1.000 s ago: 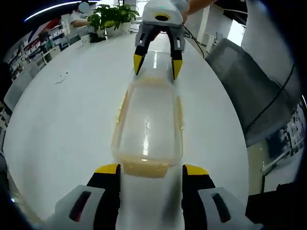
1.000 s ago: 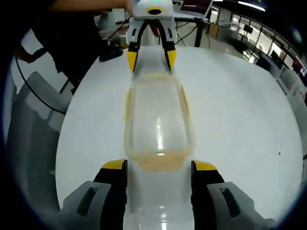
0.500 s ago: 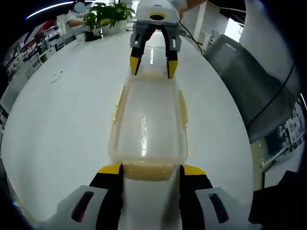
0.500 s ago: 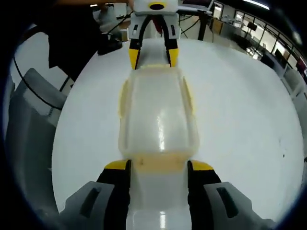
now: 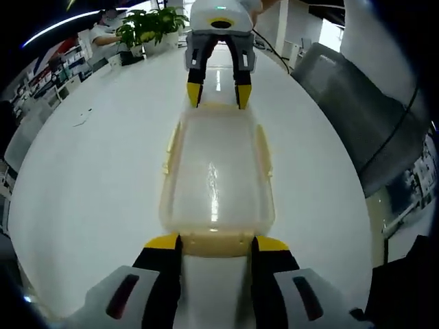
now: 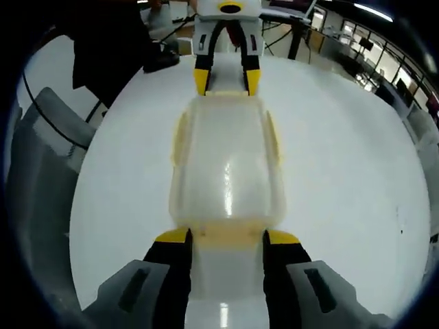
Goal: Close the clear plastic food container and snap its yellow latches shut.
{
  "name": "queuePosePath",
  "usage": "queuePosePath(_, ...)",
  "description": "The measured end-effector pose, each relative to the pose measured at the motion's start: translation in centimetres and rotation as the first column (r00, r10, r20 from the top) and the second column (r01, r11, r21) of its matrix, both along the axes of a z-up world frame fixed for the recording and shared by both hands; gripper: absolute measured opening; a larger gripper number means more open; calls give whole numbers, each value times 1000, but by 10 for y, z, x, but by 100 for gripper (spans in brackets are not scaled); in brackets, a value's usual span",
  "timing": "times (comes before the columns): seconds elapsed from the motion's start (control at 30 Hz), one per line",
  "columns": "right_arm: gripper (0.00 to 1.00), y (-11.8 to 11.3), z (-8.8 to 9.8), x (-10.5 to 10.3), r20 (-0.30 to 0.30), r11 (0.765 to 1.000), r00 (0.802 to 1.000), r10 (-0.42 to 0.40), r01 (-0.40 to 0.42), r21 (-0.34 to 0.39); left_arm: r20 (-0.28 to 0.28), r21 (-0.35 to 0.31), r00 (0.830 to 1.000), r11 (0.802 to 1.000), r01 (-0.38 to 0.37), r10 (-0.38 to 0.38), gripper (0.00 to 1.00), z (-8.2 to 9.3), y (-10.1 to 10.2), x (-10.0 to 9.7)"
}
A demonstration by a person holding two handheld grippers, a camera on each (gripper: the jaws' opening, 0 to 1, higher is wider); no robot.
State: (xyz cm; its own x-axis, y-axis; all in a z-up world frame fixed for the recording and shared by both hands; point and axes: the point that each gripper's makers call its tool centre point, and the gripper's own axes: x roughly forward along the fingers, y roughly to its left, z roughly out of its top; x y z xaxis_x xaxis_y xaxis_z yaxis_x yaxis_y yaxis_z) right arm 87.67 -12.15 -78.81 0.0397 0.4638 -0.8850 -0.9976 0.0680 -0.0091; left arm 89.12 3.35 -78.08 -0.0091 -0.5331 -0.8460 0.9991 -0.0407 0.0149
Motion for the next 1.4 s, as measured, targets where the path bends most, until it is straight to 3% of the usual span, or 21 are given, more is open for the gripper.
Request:
queuePosePath(0.37,35,0,0,0,1,1000,1000,21,-21,-11,3,-19,1000,1000,-8,8,32,2,-2,-3)
queuePosePath(0.6,35,4,7,1,7,1000,1000,18,-18,-14,-8,16,1000,999,-29,29,32,9,2,-6)
queuePosePath(0.77,35,9,32,1,13,999,999,33,-33,15,-16,34,999,998,-44,44,32,37,9,-8)
queuePosePath(1.0,35,4,66,3,25,998,998,52,-53,44,-2,35,998,998,-56,56,32,79,5,-10)
queuePosePath(1.4,35,-44,111,-2,38,997,997,62,-64,49,18,11,999,999,-51,50,32,120,-43,-13)
